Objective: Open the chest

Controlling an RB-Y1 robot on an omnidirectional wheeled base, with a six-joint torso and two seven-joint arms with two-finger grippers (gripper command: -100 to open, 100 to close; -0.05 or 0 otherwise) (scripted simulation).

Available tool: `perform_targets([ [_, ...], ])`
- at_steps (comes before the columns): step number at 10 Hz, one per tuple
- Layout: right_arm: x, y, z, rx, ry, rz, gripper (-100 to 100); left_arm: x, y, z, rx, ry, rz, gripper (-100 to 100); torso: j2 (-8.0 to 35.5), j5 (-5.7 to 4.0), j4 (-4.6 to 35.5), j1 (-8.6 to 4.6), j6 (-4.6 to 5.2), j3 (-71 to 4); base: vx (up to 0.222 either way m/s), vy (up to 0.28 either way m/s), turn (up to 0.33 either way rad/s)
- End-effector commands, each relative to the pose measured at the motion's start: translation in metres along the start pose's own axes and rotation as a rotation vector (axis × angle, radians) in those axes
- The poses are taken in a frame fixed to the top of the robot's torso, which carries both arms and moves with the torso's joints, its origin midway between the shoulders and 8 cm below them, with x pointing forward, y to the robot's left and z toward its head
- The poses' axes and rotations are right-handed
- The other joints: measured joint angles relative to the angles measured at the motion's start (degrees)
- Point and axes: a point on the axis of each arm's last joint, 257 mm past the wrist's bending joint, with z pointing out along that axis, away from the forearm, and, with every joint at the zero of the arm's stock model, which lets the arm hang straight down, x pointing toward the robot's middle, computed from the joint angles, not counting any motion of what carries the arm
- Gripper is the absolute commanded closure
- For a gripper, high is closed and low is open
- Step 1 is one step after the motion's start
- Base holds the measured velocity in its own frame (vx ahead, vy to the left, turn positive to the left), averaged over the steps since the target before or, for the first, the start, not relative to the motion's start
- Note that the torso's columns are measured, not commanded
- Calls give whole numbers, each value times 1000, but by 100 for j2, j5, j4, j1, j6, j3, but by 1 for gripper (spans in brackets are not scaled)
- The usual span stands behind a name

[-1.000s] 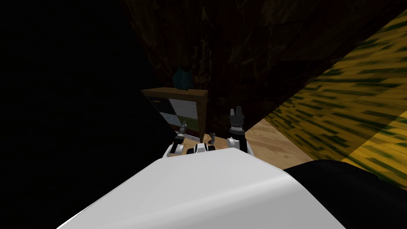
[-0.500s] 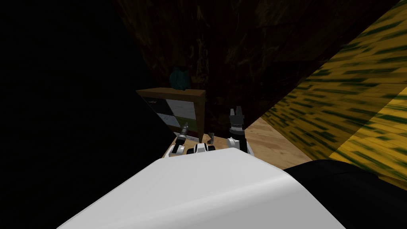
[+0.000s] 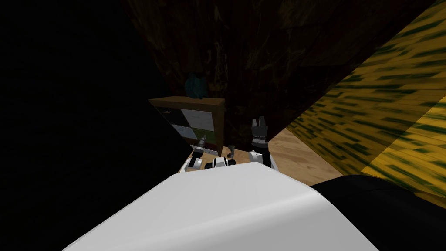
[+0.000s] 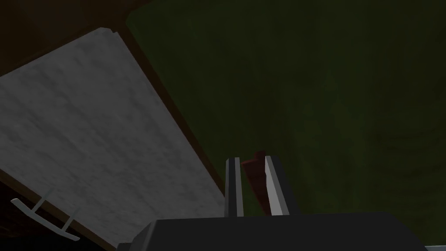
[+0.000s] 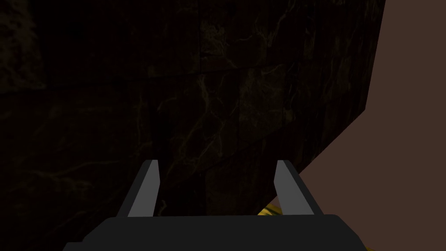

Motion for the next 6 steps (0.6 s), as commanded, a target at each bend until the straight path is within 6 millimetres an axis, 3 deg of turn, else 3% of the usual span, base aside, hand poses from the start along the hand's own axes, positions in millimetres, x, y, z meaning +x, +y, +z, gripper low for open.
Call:
perform_targets([
  [1, 0, 0, 0, 0, 0, 0, 0, 0, 4, -7, -18, 6, 1, 100, 8, 0, 11, 6, 0, 4, -202, 65, 27],
  [6, 0, 0, 0, 0, 0, 0, 0, 4, 4, -15, -24, 19, -3, 100, -16, -7, 11, -9, 0, -13, -151, 60, 17],
])
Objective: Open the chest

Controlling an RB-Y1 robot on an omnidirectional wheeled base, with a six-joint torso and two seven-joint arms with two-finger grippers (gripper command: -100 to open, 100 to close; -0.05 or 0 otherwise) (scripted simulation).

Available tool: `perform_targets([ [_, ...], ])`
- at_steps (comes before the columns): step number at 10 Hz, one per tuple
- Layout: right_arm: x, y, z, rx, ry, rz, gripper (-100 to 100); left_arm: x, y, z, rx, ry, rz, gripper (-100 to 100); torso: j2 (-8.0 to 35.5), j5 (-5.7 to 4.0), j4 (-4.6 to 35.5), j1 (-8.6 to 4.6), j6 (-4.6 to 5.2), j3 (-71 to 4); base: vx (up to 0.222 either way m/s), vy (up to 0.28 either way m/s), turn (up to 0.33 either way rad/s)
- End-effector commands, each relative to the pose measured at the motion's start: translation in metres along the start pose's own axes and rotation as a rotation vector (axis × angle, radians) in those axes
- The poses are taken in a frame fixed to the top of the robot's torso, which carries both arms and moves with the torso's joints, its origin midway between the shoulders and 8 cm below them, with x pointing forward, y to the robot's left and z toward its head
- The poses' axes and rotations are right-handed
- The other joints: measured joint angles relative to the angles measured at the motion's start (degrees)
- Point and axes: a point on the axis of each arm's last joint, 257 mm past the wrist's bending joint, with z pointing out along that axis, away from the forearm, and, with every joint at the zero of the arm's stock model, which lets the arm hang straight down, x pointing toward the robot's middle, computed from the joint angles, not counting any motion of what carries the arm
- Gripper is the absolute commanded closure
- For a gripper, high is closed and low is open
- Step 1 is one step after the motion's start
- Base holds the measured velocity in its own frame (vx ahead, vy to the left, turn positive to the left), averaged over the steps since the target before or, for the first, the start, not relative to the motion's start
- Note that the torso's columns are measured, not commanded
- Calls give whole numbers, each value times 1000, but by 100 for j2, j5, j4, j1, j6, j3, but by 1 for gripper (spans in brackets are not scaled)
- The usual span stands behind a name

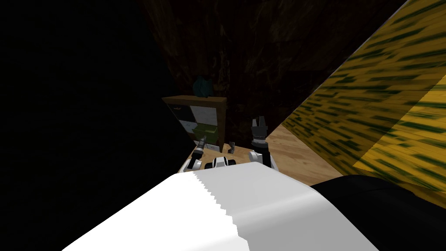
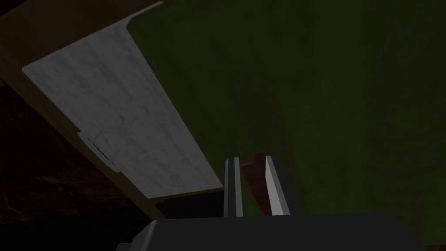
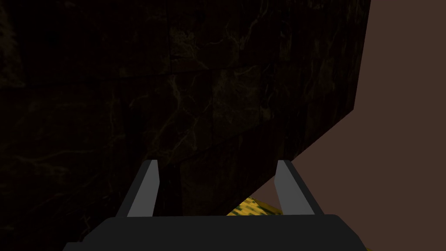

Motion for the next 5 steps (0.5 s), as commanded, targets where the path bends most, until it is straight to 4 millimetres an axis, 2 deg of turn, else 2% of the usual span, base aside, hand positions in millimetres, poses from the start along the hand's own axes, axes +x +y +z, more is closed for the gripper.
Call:
perform_targets([
  [1, 0, 0, 0, 0, 0, 0, 0, 1, 5, -7, -15, 6, 0, 100, 6, 4, 2, 14, -2, 6, -187, 109, 12],
  [2, 0, 0, 0, 0, 0, 0, 0, -1, -10, -1, -4, 8, -1, -100, -9, 4, 1, 23, -7, -3, -92, 44, -5],
  [5, 0, 0, 0, 0, 0, 0, 0, -6, -25, 5, -4, 9, 2, -100, -44, -15, 8, -42, 14, -28, 13, -22, 5],
])
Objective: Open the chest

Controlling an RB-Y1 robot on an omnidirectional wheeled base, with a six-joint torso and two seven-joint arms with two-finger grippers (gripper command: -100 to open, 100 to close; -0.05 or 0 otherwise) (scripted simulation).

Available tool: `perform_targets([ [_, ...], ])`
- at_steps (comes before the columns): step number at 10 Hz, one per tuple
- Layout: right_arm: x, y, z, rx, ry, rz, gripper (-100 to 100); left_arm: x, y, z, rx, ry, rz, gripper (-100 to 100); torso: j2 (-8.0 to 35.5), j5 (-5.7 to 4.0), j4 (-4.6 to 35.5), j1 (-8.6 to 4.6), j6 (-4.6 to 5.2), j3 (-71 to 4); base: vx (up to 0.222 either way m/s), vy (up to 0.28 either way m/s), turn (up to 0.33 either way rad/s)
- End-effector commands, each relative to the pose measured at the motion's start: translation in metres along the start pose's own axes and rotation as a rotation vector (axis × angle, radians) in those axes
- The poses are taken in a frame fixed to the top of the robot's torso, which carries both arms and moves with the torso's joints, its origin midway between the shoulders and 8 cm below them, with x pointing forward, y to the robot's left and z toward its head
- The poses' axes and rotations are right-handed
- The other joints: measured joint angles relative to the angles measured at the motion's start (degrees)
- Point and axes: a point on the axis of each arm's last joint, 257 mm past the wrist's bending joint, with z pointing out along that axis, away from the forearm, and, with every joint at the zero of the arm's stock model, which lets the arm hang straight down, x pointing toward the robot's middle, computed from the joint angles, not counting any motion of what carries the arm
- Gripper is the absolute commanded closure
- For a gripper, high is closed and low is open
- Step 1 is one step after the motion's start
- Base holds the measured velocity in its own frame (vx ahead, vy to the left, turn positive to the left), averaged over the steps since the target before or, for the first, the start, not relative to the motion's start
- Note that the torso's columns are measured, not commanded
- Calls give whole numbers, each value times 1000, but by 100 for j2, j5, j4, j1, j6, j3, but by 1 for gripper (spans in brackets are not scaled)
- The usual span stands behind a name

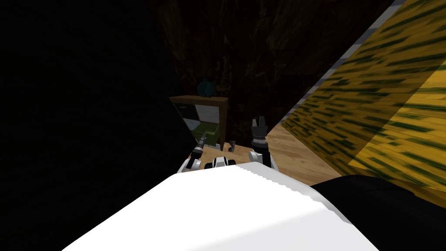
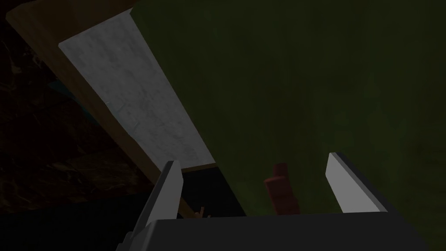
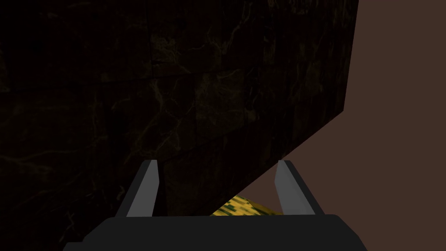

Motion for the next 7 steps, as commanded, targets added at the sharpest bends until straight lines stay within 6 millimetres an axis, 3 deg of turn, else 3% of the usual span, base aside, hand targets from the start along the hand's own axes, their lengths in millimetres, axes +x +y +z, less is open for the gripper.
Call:
perform_targets([
  [1, 0, 0, 0, 0, 0, 0, 0, -5, -15, 6, 6, 1, 2, -100, 27, 5, 3, 15, -2, 16, 12, -12, -2],
  [5, 0, 0, 0, 0, 0, 0, 0, -11, -37, 11, 6, 3, 4, -100, 54, 8, 12, 27, -6, 33, -10, -5, -1],
  [6, 0, 0, 0, 0, 0, 0, 0, -9, -29, 8, -5, 5, 3, -100, 62, 1, 27, 22, -8, 35, 0, 0, 0],
  [7, 0, 0, 0, 0, 0, 0, 0, -9, -28, 8, -10, 5, 2, 0, 60, 4, 20, 21, -7, 37, 0, 0, 0],
])
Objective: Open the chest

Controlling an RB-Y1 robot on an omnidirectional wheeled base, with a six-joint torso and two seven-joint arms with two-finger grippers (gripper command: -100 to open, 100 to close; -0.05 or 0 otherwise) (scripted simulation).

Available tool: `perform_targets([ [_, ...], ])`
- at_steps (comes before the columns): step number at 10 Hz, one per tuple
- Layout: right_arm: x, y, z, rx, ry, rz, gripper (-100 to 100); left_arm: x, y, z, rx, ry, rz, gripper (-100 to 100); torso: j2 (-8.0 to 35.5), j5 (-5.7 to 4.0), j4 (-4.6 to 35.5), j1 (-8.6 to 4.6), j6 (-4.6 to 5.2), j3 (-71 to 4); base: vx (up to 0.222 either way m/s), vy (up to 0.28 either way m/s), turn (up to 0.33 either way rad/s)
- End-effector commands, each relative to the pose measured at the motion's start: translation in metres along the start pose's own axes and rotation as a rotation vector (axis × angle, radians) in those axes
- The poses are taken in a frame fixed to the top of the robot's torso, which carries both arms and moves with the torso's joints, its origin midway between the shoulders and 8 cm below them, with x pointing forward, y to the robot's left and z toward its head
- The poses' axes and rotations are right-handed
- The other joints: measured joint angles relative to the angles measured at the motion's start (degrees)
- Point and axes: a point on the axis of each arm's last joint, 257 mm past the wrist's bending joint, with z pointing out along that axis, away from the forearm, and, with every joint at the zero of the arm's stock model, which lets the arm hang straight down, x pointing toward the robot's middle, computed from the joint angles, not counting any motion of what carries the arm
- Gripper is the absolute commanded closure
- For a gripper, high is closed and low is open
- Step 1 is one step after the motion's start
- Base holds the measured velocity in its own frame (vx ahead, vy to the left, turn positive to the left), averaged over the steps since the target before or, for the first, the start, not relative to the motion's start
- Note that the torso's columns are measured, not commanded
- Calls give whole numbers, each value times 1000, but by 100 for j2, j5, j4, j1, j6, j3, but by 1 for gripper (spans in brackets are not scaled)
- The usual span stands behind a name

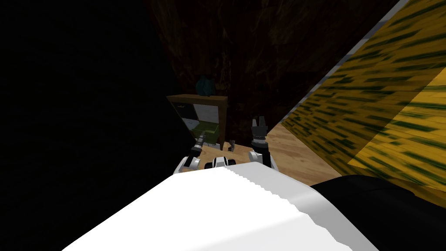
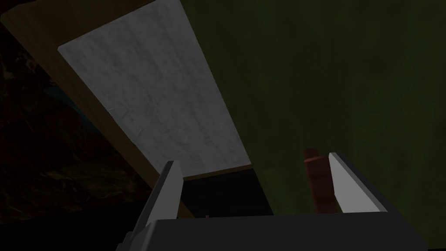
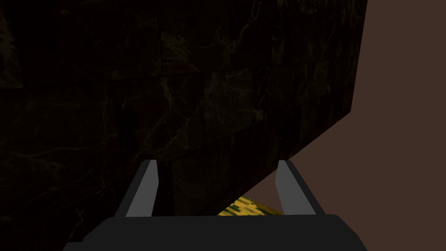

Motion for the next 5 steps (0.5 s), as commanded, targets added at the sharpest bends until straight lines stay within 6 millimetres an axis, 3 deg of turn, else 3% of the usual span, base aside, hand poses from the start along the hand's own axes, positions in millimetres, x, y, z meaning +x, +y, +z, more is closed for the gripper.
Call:
perform_targets([
  [1, 0, 0, 0, 0, 0, 0, 0, 0, 1, 0, -3, 0, 0, 0, -5, 2, -5, 1, 2, -3, 0, 0, 0],
  [5, 0, 0, 0, 0, 0, 0, 0, 0, 3, -1, -8, 0, 0, 0, -15, 6, -14, 4, 2, -9, 0, 0, 0],
])
